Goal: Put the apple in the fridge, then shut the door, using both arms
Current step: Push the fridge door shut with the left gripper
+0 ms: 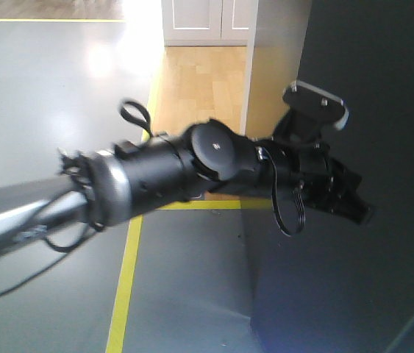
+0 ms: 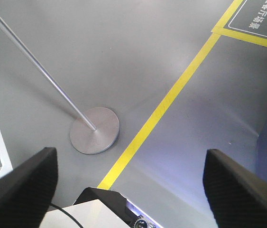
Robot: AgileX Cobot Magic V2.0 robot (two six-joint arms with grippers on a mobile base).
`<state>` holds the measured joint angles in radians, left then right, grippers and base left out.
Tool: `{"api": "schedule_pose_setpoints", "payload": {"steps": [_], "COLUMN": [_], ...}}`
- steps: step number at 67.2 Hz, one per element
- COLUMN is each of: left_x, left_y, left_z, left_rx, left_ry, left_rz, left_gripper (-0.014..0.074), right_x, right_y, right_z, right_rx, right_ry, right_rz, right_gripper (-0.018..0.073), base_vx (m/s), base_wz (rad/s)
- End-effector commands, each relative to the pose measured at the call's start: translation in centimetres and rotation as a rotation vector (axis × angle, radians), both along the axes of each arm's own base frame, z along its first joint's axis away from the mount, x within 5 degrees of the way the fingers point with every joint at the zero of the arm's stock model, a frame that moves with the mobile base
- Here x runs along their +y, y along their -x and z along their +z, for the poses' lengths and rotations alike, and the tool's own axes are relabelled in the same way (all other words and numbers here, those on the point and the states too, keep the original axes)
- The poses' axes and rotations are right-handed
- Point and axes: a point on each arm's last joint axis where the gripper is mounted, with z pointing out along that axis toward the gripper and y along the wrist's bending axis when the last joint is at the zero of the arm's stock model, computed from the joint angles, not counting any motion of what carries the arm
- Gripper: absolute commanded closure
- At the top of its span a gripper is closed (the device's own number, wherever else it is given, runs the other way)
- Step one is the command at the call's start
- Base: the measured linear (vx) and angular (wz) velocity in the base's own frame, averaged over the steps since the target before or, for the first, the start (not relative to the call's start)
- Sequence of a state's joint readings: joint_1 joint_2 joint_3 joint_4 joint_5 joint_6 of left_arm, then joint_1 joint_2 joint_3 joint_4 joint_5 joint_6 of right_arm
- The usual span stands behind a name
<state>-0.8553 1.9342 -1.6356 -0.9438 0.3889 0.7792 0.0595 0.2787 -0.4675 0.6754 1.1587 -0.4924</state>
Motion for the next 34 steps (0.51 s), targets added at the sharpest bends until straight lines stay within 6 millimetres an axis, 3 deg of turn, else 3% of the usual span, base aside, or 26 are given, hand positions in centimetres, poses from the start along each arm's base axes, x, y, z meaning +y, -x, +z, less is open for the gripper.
{"api": "schedule_pose_setpoints", "payload": {"steps": [1, 19, 34], "left_x": [2.3, 8.1, 13.4], "left_y": [1.5, 2.7, 5.1], "left_z": [6.3, 9.2, 8.2], "left_rx": [-0.079, -0.132, -0.172], "left_ry": [0.063, -0.240, -0.323], "left_rz": [0.042, 0.272, 0.439], "left_gripper": [0.0603, 0.0603, 0.0603], "right_x": [0.2, 0.2, 0.2], "right_y": [-0.3, -0.3, -0.3], "right_z": [1.0, 1.0, 1.0], "right_rx": [-0.040, -0.040, -0.040], "right_ry": [-0.045, -0.045, -0.045], "right_rz": [-0.006, -0.006, -0.006], "right_gripper": [-0.0035, -0.0035, -0.0035], "base_vx": [0.00, 0.00, 0.00], "base_wz": [0.00, 0.00, 0.00]}}
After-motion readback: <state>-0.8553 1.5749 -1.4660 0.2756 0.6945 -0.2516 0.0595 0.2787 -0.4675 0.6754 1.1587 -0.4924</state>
